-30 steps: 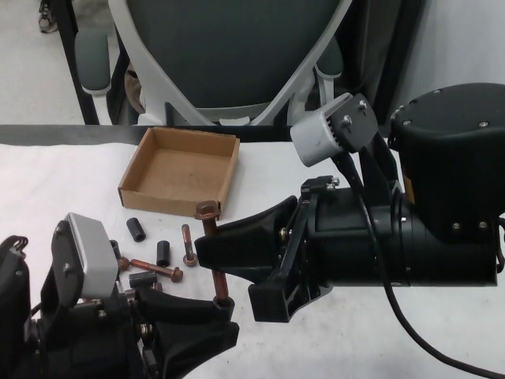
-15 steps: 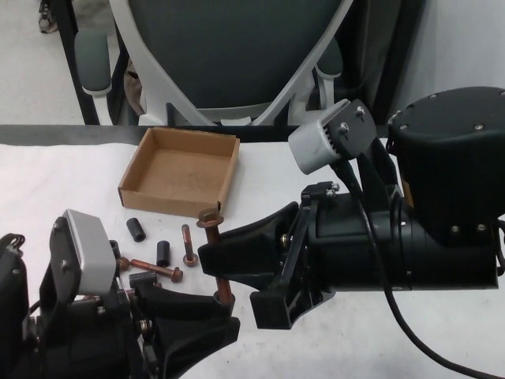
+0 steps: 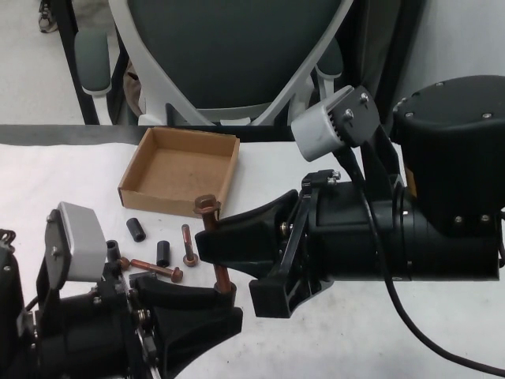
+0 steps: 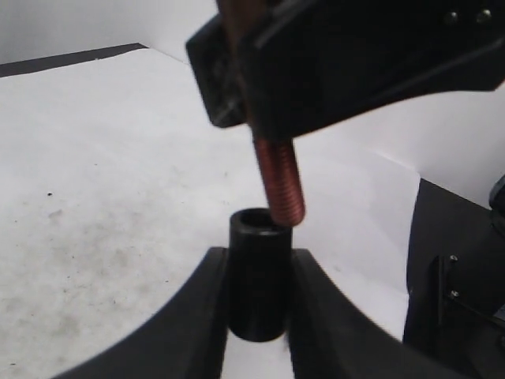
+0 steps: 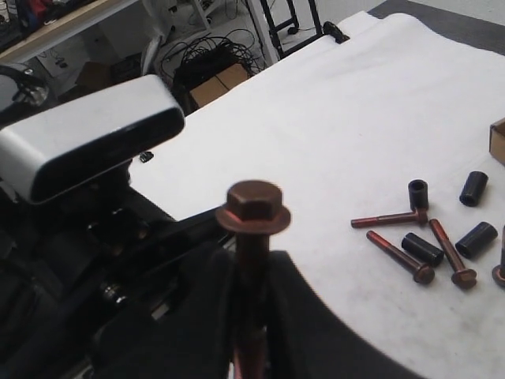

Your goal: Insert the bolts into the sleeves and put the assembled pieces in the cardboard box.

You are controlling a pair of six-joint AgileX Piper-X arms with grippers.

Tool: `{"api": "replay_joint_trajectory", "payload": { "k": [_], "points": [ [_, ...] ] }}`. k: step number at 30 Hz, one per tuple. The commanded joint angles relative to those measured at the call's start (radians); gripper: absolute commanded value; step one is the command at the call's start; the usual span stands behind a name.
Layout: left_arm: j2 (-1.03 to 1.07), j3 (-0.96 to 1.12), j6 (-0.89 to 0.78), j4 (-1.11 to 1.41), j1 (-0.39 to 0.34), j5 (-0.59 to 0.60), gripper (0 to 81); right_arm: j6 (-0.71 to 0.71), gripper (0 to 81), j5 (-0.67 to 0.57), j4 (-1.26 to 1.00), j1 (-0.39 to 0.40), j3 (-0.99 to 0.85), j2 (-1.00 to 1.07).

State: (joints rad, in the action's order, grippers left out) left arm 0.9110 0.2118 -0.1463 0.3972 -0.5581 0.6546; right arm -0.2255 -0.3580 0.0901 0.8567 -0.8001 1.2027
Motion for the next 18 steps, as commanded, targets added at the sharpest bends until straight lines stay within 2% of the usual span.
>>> {"api": "replay_joint_trajectory", "payload": {
  "k": [1, 18],
  "points": [
    [-0.004, 0.007, -0.004, 0.056, 0.000, 0.022, 0.8, 0.010, 0.2, -0.001, 0.010, 0.000, -0.002, -0.004],
    [-0.004, 0.007, 0.003, 0.056, 0.000, 0.028, 0.8, 0.026, 0.2, 0.001, 0.010, 0.000, -0.002, -0.004]
  ]
}}
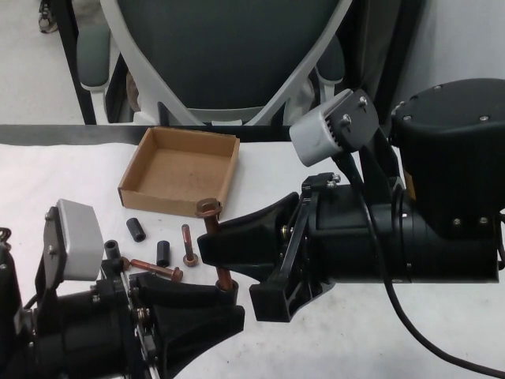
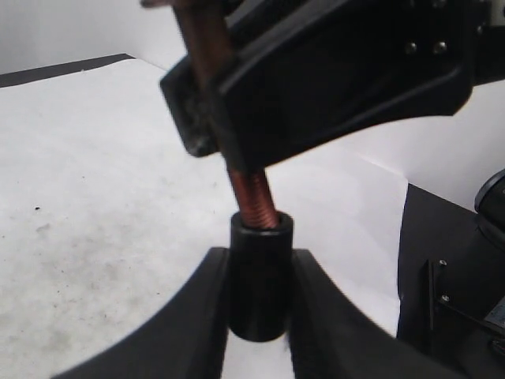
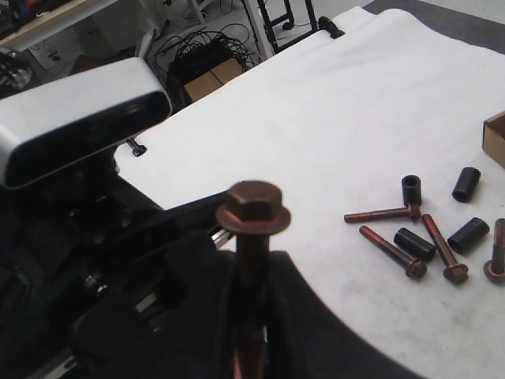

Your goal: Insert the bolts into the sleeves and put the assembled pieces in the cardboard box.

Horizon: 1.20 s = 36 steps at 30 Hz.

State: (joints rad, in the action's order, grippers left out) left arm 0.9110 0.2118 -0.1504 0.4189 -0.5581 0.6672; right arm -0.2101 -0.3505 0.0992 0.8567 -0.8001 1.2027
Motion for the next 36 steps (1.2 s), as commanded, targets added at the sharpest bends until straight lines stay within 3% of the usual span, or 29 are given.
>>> {"api": "replay_joint_trajectory", "payload": {
  "k": [1, 20, 31, 33, 36],
  "points": [
    [-0.004, 0.007, -0.008, 0.038, 0.000, 0.016, 0.8, 0.011, 0.2, -0.007, 0.001, 0.000, -0.002, -0.004],
    [-0.007, 0.007, -0.420, 0.253, 0.000, -0.038, 0.8, 0.011, 0.2, -0.007, 0.001, 0.000, -0.002, -0.004],
    [-0.007, 0.007, -0.456, 0.253, 0.000, -0.082, 0.8, 0.013, 0.1, -0.007, 0.015, 0.000, -0.002, -0.004],
    [-0.007, 0.007, -0.456, 0.253, 0.000, -0.082, 0.8, 0.019, 2.4, -0.007, 0.035, 0.000, -0.002, -0.004],
    [-0.007, 0.007, -0.456, 0.253, 0.000, -0.089, 0.8, 0.032, 15.3, -0.007, 0.069, 0.000, -0.002, -0.007]
  ]
}}
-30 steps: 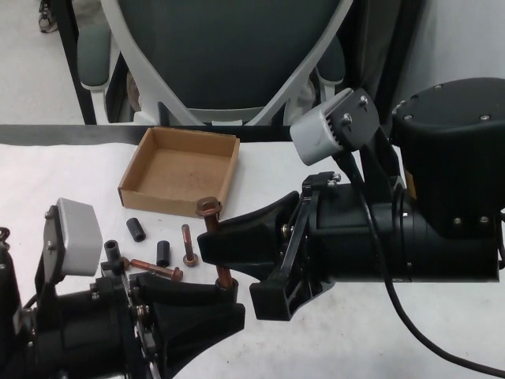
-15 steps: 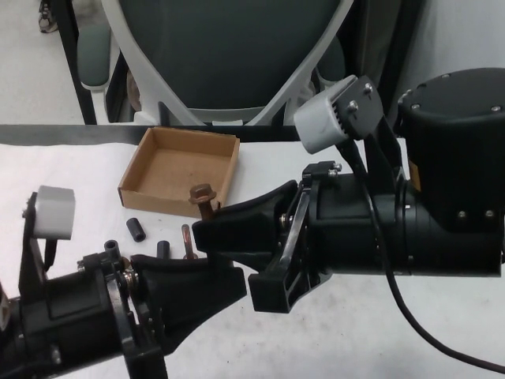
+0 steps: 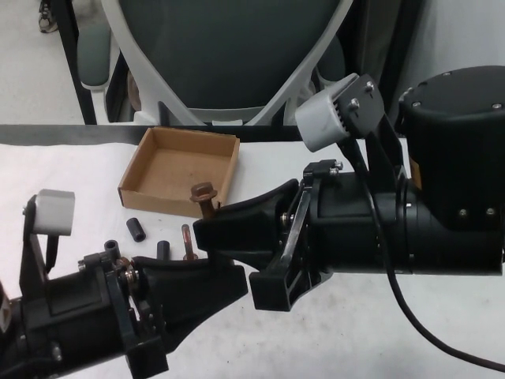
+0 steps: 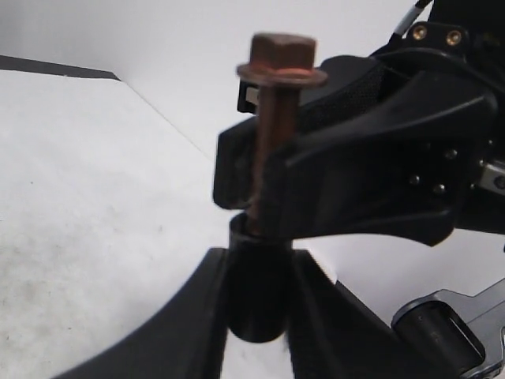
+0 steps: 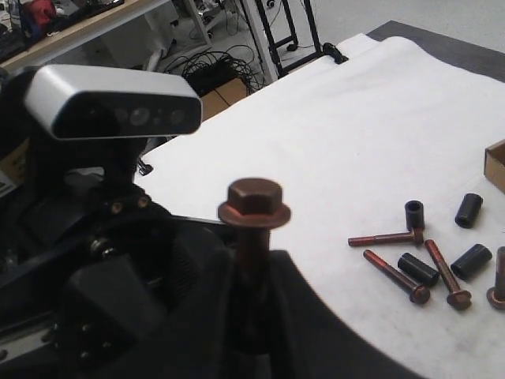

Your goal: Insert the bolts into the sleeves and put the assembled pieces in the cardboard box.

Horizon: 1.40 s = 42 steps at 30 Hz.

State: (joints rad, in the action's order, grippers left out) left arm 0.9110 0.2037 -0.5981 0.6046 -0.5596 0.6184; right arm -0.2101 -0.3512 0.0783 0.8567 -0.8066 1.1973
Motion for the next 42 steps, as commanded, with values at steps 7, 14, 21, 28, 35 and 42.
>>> {"api": "replay_joint_trajectory", "payload": {
  "k": [7, 14, 21, 28, 35, 42],
  "points": [
    [-0.007, 0.015, 0.058, 0.067, 0.002, -0.078, 0.8, 0.032, 43.8, 0.060, 0.161, 0.000, 0.005, -0.067],
    [-0.007, 0.015, 0.147, 0.065, 0.002, -0.082, 0.8, 0.057, 42.8, 0.140, 0.285, 0.000, 0.005, -0.201],
    [-0.007, 0.015, 0.173, -0.033, 0.002, -0.219, 0.8, 0.053, 23.5, 0.167, 0.549, 0.000, 0.005, -0.267],
    [-0.004, 0.069, 0.224, -0.223, 0.002, -0.306, 0.8, 0.045, 0.6, 0.072, 0.673, 0.000, 0.009, -0.266],
    [0.037, 0.192, 0.339, -0.456, 0.007, -0.394, 0.8, 0.005, 0.6, -0.020, 0.680, 0.000, 0.020, -0.216],
    [0.149, 0.307, 0.344, -0.577, 0.109, -0.401, 0.8, -0.043, 0.6, -0.172, 0.680, 0.000, 0.020, -0.080]
  ]
}}
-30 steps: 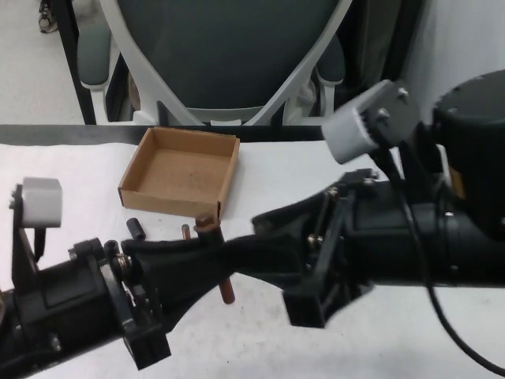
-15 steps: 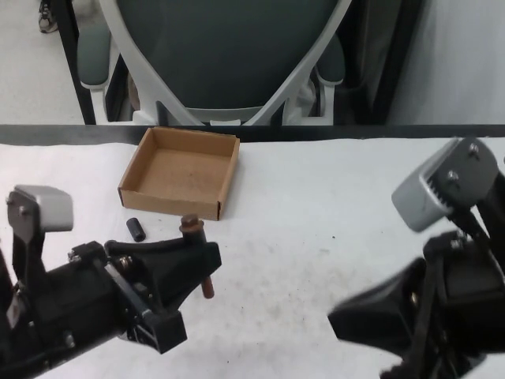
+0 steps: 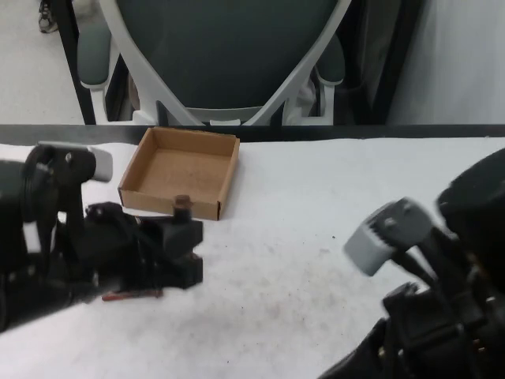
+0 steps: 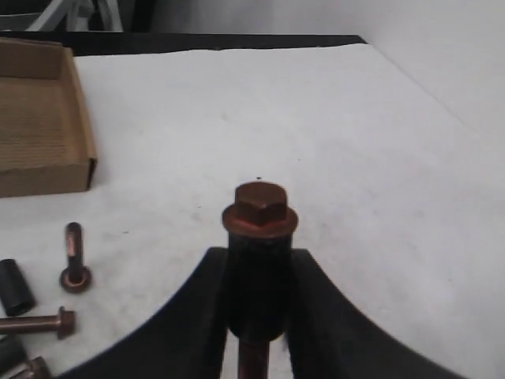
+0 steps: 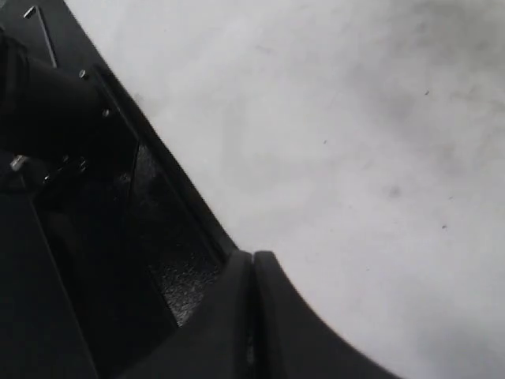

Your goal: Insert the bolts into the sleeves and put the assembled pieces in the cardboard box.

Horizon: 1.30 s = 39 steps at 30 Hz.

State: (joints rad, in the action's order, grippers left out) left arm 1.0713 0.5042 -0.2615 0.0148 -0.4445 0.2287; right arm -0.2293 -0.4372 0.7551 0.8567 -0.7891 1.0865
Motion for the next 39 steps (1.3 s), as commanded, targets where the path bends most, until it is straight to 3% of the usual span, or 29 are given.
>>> {"api": "replay_joint_trajectory", "payload": {
  "k": [1, 9, 13, 19, 22, 25, 39],
  "points": [
    [0.003, 0.028, 0.008, -0.004, 0.015, -0.012, 0.8, -0.026, 0.6, -0.103, 0.003, 0.000, 0.002, 0.051],
    [0.144, 0.203, 0.018, -0.150, 0.165, 0.053, 0.8, -0.026, 0.6, -0.116, -0.020, 0.000, -0.011, 0.144],
    [0.234, 0.307, 0.075, -0.239, 0.204, 0.058, 0.8, -0.026, 0.6, -0.131, -0.020, -0.002, -0.031, 0.172],
    [0.382, 0.463, 0.113, -0.322, 0.216, 0.048, 0.8, -0.002, 0.6, -0.140, -0.009, -0.002, -0.078, 0.202],
    [0.461, 0.552, 0.139, -0.373, 0.216, 0.040, 0.8, -0.006, 0.6, -0.217, -0.009, -0.015, -0.094, 0.219],
    [0.542, 0.637, 0.168, -0.434, 0.214, 0.019, 0.8, -0.019, 0.6, -0.274, -0.009, -0.053, -0.098, 0.239],
    [0.864, 0.923, 0.225, -0.523, 0.214, -0.053, 0.8, -0.011, 0.6, -0.318, -0.002, -0.202, -0.175, 0.315]
  ]
}}
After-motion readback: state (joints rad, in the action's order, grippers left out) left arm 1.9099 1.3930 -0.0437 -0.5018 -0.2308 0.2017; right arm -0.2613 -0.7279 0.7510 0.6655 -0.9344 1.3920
